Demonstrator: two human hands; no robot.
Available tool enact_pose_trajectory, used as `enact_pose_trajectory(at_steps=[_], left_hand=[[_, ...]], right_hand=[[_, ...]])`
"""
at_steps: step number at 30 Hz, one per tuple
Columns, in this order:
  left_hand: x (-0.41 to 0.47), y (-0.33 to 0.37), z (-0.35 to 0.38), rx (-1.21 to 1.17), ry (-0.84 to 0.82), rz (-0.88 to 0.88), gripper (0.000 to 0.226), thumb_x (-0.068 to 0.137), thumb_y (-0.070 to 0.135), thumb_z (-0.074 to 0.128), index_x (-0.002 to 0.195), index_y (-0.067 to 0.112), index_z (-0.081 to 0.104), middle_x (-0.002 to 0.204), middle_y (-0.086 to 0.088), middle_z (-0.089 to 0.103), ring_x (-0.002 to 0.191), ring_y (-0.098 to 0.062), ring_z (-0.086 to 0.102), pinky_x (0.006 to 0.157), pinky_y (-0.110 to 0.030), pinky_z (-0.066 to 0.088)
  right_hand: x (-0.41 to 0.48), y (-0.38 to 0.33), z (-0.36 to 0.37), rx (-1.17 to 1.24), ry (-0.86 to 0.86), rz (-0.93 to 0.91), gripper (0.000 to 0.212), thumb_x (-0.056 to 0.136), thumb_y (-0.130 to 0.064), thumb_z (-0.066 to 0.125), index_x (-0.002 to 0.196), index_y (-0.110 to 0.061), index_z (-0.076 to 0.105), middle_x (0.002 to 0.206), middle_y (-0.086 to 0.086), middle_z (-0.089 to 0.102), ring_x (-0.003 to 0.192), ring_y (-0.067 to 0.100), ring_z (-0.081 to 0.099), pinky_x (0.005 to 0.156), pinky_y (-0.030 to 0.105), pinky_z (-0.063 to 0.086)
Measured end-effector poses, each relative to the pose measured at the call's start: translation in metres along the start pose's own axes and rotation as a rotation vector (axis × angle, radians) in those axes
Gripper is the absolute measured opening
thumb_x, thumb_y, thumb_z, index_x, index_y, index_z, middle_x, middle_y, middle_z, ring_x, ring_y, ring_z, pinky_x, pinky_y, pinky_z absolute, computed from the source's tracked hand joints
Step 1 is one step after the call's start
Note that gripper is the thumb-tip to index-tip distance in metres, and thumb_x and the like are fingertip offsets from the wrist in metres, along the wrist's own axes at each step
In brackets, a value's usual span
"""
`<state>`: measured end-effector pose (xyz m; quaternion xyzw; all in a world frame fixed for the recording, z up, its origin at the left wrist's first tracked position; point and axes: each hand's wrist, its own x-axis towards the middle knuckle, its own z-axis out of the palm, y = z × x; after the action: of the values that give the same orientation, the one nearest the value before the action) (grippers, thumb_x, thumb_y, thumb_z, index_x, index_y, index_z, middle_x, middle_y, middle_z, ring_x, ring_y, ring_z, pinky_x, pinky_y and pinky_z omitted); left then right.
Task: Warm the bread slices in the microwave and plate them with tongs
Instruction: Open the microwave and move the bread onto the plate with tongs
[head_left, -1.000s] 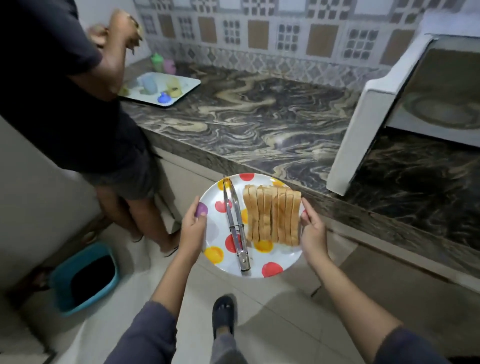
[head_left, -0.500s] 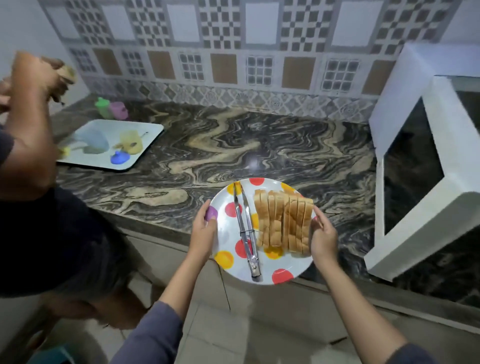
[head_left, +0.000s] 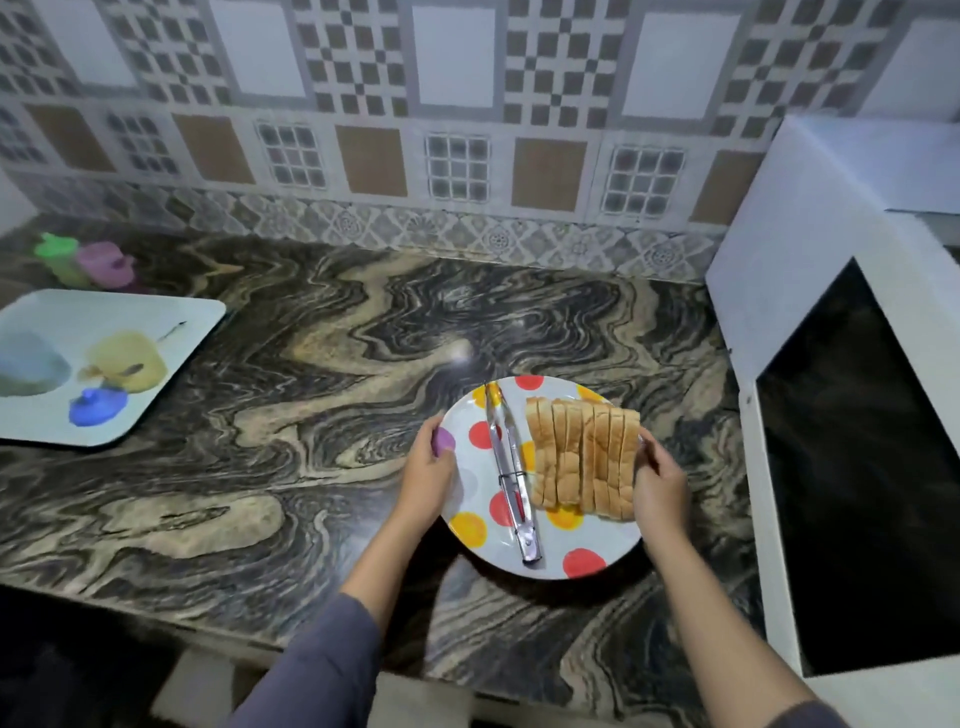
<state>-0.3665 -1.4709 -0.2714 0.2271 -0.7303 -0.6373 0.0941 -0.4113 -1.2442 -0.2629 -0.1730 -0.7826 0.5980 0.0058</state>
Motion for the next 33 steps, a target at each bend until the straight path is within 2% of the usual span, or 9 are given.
enact_pose_trajectory(at_steps=[4, 9, 12, 14, 17, 20, 24, 29, 33], left_hand=[[0.031, 0.004, 0.011, 0.239, 0.012, 0.02, 0.045, 0.088, -0.003, 0.042, 0.131, 0.008, 0.046, 0.113, -0.008, 0.04, 0.11, -0.02, 0.043, 0.096, -0.024, 0.032], [0.054, 0.008, 0.02, 0.34, -0.035, 0.055, 0.043, 0.089, -0.003, 0.042, 0.131, 0.003, 0.046, 0.109, -0.009, 0.037, 0.105, -0.019, 0.042, 0.087, -0.012, 0.026], [0.058, 0.007, 0.022, 0.407, -0.015, 0.073, 0.043, 0.088, -0.004, 0.042, 0.131, 0.0, 0.046, 0.114, -0.015, 0.039, 0.11, -0.025, 0.045, 0.094, -0.016, 0.027], [0.058, 0.006, 0.023, 0.443, -0.008, 0.082, 0.042, 0.088, -0.004, 0.042, 0.13, -0.001, 0.046, 0.113, -0.013, 0.038, 0.102, -0.021, 0.044, 0.097, -0.018, 0.027], [0.055, 0.005, 0.025, 0.531, 0.012, 0.124, 0.032, 0.088, -0.003, 0.042, 0.118, 0.0, 0.051, 0.105, -0.007, 0.036, 0.098, -0.023, 0.042, 0.09, -0.026, 0.034], [0.054, 0.001, 0.025, 0.68, 0.051, 0.123, 0.04, 0.089, 0.005, 0.044, 0.128, 0.011, 0.047, 0.118, -0.009, 0.042, 0.111, -0.028, 0.036, 0.096, -0.035, 0.031], [0.052, -0.002, 0.021, 0.66, 0.031, 0.159, 0.04, 0.089, 0.002, 0.043, 0.127, 0.009, 0.048, 0.117, -0.014, 0.043, 0.108, -0.031, 0.036, 0.095, -0.035, 0.032], [0.048, -0.001, 0.022, 0.673, 0.053, 0.18, 0.036, 0.088, 0.001, 0.043, 0.123, 0.007, 0.051, 0.118, -0.015, 0.041, 0.107, -0.029, 0.034, 0.093, -0.034, 0.032], [0.043, 0.002, 0.025, 0.725, 0.073, 0.147, 0.04, 0.09, 0.006, 0.042, 0.131, 0.008, 0.046, 0.124, -0.013, 0.039, 0.111, -0.029, 0.034, 0.095, -0.039, 0.037]], right_hand=[[0.028, -0.006, 0.007, -0.093, 0.029, 0.043, 0.036, 0.097, -0.013, 0.04, 0.127, -0.018, 0.058, 0.118, 0.01, 0.064, 0.088, 0.021, 0.053, 0.066, 0.027, 0.04], [0.043, -0.008, 0.013, -0.149, 0.109, 0.084, 0.037, 0.094, -0.01, 0.042, 0.124, -0.018, 0.061, 0.116, 0.009, 0.065, 0.088, 0.023, 0.056, 0.07, 0.027, 0.041], [0.047, -0.012, 0.012, -0.217, 0.129, 0.051, 0.035, 0.091, -0.002, 0.046, 0.12, -0.01, 0.063, 0.124, 0.014, 0.059, 0.108, 0.028, 0.055, 0.083, 0.025, 0.04], [0.049, -0.012, 0.012, -0.25, 0.134, 0.042, 0.034, 0.089, 0.0, 0.048, 0.118, -0.007, 0.065, 0.125, 0.014, 0.058, 0.112, 0.03, 0.054, 0.088, 0.026, 0.04], [0.048, -0.01, 0.013, -0.27, 0.151, 0.03, 0.033, 0.087, -0.001, 0.052, 0.114, -0.011, 0.067, 0.122, 0.011, 0.062, 0.108, 0.029, 0.057, 0.082, 0.025, 0.041], [0.045, -0.009, 0.013, -0.305, 0.197, 0.022, 0.03, 0.087, -0.006, 0.056, 0.112, -0.015, 0.069, 0.118, 0.006, 0.065, 0.103, 0.029, 0.06, 0.076, 0.024, 0.04], [0.04, -0.007, 0.011, -0.33, 0.24, 0.0, 0.023, 0.085, -0.012, 0.061, 0.105, -0.017, 0.073, 0.108, 0.004, 0.071, 0.096, 0.029, 0.062, 0.068, 0.025, 0.041], [0.038, -0.007, 0.007, -0.217, 0.204, -0.018, 0.022, 0.083, -0.005, 0.065, 0.104, -0.005, 0.071, 0.102, 0.012, 0.072, 0.092, 0.028, 0.066, 0.074, 0.024, 0.048], [0.028, -0.005, 0.006, -0.213, 0.178, -0.06, 0.025, 0.084, 0.0, 0.062, 0.107, -0.003, 0.069, 0.104, 0.014, 0.071, 0.095, 0.029, 0.066, 0.08, 0.026, 0.049]])
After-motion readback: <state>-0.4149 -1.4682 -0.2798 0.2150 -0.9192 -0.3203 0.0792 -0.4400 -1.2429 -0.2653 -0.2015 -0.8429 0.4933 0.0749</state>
